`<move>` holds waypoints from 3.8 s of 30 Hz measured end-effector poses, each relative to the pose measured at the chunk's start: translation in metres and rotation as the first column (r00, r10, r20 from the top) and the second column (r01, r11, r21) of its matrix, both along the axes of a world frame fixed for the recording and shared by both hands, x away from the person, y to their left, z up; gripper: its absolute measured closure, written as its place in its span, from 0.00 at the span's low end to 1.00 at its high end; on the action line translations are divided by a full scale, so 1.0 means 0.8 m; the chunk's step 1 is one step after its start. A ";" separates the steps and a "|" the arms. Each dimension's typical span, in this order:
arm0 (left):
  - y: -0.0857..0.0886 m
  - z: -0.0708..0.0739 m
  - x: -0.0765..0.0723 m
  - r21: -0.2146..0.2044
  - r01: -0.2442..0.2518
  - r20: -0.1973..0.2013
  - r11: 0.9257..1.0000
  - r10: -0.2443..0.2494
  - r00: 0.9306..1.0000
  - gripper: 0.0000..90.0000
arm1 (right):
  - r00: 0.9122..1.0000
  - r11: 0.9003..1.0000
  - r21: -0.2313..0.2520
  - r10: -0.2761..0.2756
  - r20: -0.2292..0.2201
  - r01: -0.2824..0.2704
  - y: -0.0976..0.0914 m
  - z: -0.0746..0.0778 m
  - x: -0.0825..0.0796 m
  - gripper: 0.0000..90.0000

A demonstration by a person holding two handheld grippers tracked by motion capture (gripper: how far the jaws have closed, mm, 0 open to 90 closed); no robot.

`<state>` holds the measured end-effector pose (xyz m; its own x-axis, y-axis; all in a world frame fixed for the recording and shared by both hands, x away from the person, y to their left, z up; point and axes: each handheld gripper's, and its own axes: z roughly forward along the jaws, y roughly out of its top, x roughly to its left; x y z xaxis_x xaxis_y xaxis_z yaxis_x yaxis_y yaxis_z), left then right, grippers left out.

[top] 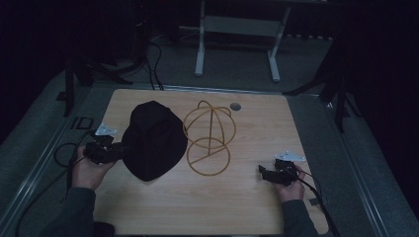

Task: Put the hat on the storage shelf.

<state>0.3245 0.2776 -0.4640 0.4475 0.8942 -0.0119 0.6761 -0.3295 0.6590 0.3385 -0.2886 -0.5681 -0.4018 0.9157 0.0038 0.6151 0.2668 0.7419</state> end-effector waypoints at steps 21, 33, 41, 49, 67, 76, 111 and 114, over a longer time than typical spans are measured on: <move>-0.005 0.015 0.008 0.080 0.054 -0.052 0.995 -0.050 0.997 0.72 | 1.000 1.000 0.000 0.003 -0.001 -0.003 0.000 0.000 0.000 0.24; -0.006 0.034 0.011 0.092 0.072 -0.057 0.993 -0.067 0.996 0.72 | 1.000 1.000 0.000 0.003 0.000 -0.003 0.000 0.000 0.000 0.24; -0.015 0.042 0.017 0.108 0.084 -0.094 0.991 -0.074 0.993 0.72 | 1.000 1.000 0.000 0.003 0.000 -0.003 0.000 0.000 0.000 0.24; -0.024 0.048 0.021 0.135 0.096 -0.113 0.986 -0.081 0.990 0.71 | 1.000 1.000 0.000 0.003 0.000 -0.003 0.000 0.000 0.000 0.24; -0.042 0.066 0.032 0.117 0.109 -0.163 0.987 -0.089 0.983 0.70 | 1.000 1.000 -0.002 0.004 0.000 -0.004 0.000 0.000 0.000 0.24; -0.053 0.069 0.039 0.098 0.090 -0.211 0.991 -0.067 0.975 0.74 | 1.000 1.000 -0.002 0.005 0.002 -0.005 0.000 0.000 0.001 0.24; -0.104 0.035 0.102 0.185 0.007 -0.369 0.983 0.063 0.927 0.72 | 1.000 1.000 -0.002 0.005 0.001 -0.005 0.000 0.000 0.001 0.24; -0.102 0.031 0.109 0.185 -0.006 -0.380 0.983 0.077 0.922 0.76 | 1.000 1.000 -0.002 0.007 0.000 -0.007 -0.001 0.000 0.001 0.24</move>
<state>0.4120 0.1957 -0.4390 0.4025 0.9153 -0.0155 0.8808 -0.3826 0.2790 0.3393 -0.2890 -0.5680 -0.4081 0.9129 0.0018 0.6129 0.2725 0.7417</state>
